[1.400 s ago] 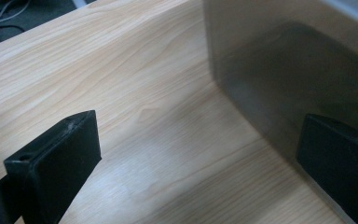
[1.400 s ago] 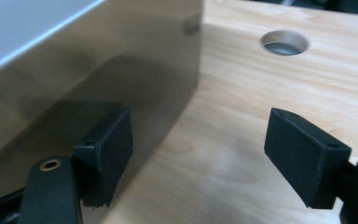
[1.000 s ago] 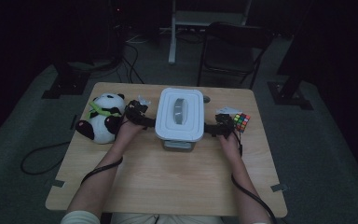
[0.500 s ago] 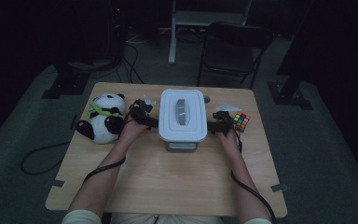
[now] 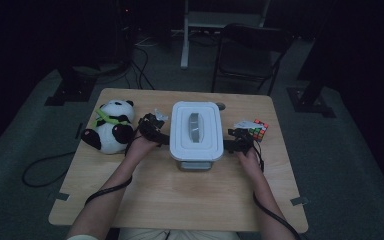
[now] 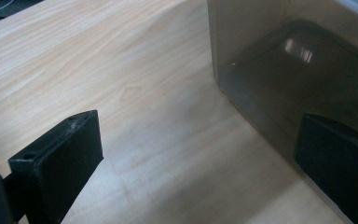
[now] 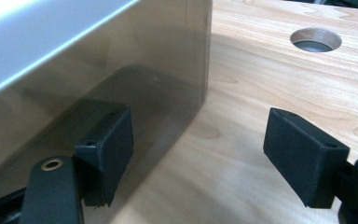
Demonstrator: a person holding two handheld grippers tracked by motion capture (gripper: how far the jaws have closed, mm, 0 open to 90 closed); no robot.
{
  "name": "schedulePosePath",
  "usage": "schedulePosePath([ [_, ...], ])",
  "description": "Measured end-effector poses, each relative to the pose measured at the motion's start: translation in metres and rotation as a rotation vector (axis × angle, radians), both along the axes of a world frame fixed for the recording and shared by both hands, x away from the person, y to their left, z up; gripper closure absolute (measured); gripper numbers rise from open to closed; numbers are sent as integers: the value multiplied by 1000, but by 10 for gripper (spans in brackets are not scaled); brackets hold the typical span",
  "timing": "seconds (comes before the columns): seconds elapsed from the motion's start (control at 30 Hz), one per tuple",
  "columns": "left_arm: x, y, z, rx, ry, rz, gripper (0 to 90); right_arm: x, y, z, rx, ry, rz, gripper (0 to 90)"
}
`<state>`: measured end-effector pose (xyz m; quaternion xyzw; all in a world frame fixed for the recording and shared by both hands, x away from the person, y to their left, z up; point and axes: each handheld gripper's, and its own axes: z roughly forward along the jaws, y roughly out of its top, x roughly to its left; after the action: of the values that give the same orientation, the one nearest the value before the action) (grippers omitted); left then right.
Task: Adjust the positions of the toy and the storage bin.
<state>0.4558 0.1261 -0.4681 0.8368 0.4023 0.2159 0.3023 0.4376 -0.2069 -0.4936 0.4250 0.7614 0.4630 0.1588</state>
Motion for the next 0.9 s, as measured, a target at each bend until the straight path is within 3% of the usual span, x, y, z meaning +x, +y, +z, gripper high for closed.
schedulePosePath([
  [0.17, -14, 1, 0, -3, 2, -6, 17, -15, -1, 2, -21, -11, 37, 238],
  [0.47, -35, -1, 2, 27, 15, -22, 17, -32, -5, -1, 11, -11, 92, 237],
  [0.6, -44, -4, 3, 44, -1, -26, 17, -38, -8, -1, 7, -14, 106, 238],
  [0.73, -50, -3, 0, 29, 0, -26, 17, -44, -10, -3, 28, -12, 112, 237],
  [0.83, -54, -1, -1, 27, -21, -32, 17, -48, -11, -5, 36, -16, 114, 235],
  [0.87, -54, 1, -2, 16, -37, -36, 17, -49, -12, -5, 39, -16, 105, 230],
  [0.9, -54, 4, -3, -24, -35, -39, 16, -51, -14, -6, 42, -15, 97, 210],
])
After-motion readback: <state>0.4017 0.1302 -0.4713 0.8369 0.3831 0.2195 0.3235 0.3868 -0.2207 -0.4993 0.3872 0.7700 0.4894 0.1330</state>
